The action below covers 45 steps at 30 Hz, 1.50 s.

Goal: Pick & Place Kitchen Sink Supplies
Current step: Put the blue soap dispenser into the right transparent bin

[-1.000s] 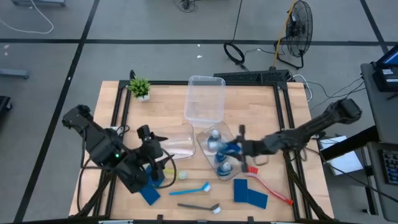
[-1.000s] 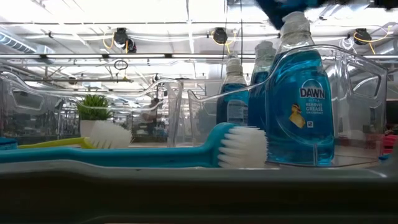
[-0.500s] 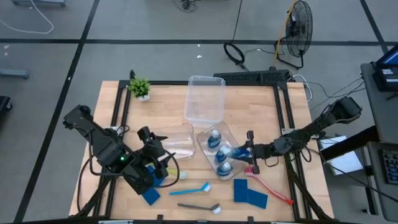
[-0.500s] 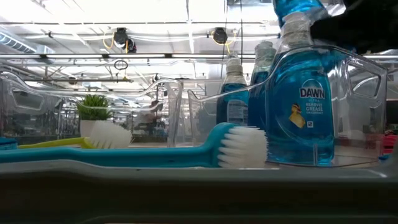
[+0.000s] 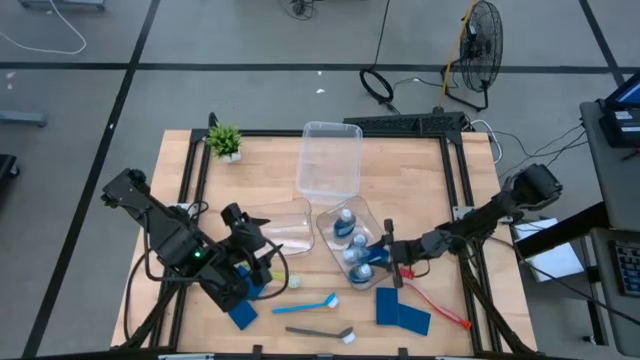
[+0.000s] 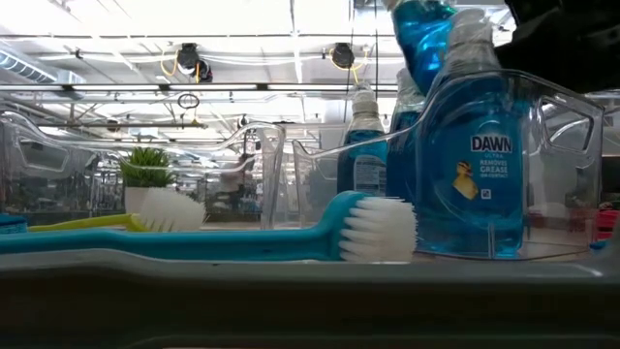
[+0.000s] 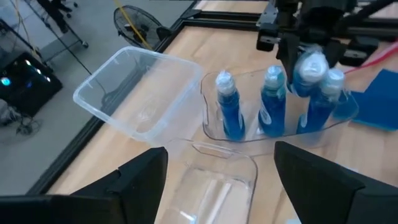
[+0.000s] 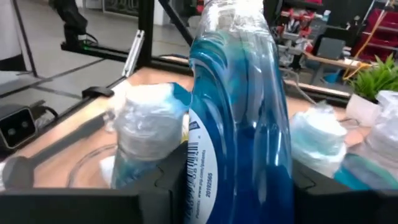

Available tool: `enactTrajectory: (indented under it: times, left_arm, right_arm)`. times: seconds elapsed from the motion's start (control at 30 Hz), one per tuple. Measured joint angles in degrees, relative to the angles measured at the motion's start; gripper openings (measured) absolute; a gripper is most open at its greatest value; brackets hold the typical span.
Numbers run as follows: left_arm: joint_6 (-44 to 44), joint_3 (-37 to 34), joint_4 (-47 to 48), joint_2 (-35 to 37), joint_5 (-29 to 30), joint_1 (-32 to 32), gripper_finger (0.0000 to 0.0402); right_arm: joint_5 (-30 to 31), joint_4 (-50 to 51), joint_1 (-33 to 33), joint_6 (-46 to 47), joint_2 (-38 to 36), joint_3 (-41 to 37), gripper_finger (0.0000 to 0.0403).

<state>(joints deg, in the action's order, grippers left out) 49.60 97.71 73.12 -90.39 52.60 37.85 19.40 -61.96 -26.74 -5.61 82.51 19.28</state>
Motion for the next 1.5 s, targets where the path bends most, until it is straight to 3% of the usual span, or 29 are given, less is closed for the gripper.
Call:
enactTrajectory:
  times: [0.1,0.37,0.47,0.67,0.77,1.07,1.3,1.5]
  left_arm:
    - [1.27,0.0,-0.1,0.0,-0.02,-1.18,0.0301]
    - [5.84,-0.64,-5.11,-1.04,-1.9,-5.84,0.0316]
    - [-1.88,-2.5,-13.88,-2.87,-6.13,-8.16,0.0312]
    - [-24.55,-7.05,-40.08,-7.37,-20.13,-10.75,0.0296]
    - [-29.95,-7.3,-45.75,-9.25,-21.28,-11.39,0.0289]
    - [-31.39,-7.28,-47.87,-13.72,-21.97,-15.36,0.0296]
    - [-32.19,-7.21,-52.91,-17.07,-27.2,-17.93,0.0307]
    - [-35.43,-7.19,-57.56,-18.51,-32.29,-18.82,0.029]
  right_arm:
    - [0.02,0.17,0.0,0.18,0.32,0.08,0.0149]
    - [-0.03,-0.38,0.0,0.23,-0.21,0.12,0.0128]
    - [0.0,-0.33,0.01,0.4,-0.21,0.12,0.0131]
    - [-0.02,-0.32,0.0,0.4,-0.21,0.12,0.0137]
    - [-0.03,-0.32,0.0,0.4,-0.21,0.12,0.0133]
    - [-0.15,-0.34,0.0,0.4,-0.21,0.12,0.0134]
    - [-0.17,-0.34,0.0,0.42,-0.21,0.12,0.0134]
    - [-0.2,-0.3,0.0,0.42,-0.23,0.14,0.0134]
